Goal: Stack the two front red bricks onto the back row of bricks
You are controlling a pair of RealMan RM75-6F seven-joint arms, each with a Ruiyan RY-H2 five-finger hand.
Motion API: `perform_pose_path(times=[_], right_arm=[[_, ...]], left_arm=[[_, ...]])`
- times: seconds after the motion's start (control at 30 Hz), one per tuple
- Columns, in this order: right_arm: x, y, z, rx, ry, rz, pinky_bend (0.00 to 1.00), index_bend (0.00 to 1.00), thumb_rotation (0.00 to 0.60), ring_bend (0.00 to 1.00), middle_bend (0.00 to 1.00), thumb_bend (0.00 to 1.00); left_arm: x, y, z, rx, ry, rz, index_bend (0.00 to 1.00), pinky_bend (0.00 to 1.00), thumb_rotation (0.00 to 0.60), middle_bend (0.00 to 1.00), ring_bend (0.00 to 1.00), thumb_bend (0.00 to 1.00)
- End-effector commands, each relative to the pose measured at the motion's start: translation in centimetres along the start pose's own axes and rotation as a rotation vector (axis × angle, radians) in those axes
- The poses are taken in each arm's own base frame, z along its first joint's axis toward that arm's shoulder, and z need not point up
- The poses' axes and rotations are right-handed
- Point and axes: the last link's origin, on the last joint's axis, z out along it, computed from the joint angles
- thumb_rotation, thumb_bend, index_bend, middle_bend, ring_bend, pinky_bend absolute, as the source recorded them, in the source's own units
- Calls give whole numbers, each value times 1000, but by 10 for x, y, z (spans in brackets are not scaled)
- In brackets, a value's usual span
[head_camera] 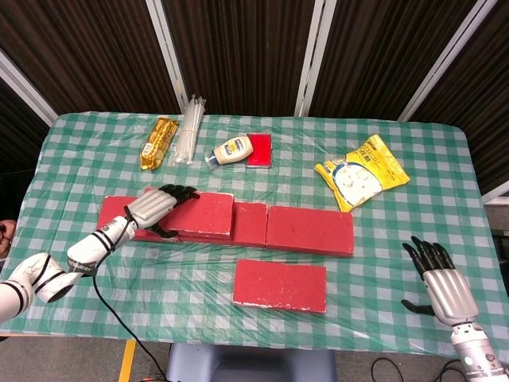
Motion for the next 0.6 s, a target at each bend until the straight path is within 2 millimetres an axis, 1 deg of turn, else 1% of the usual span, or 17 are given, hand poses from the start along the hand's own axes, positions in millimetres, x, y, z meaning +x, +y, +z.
perform_pose_path(times=[0.03, 0.2, 0.43, 0.6], right_arm=[[-1, -1, 0, 5, -5, 0, 0, 0, 600, 0, 0, 167], [-2, -1, 0, 7, -16, 3, 0, 0, 600, 0, 0, 167], [-2, 0, 1, 2, -21, 2, 0, 0, 600, 0, 0, 168], [-2, -1, 1, 3, -23, 2, 0, 0, 600, 0, 0, 167]], left_arm=[[-3, -2, 1, 4, 1, -4, 276, 518, 600, 632, 601, 391], [-8, -7, 4, 24, -6, 3, 276, 504, 600, 624, 590, 391], [-13, -8, 4, 29, -14, -6, 276, 484, 600, 609, 572, 391], [-14, -9, 4, 33, -18, -10, 269, 459, 600, 586, 529, 392]])
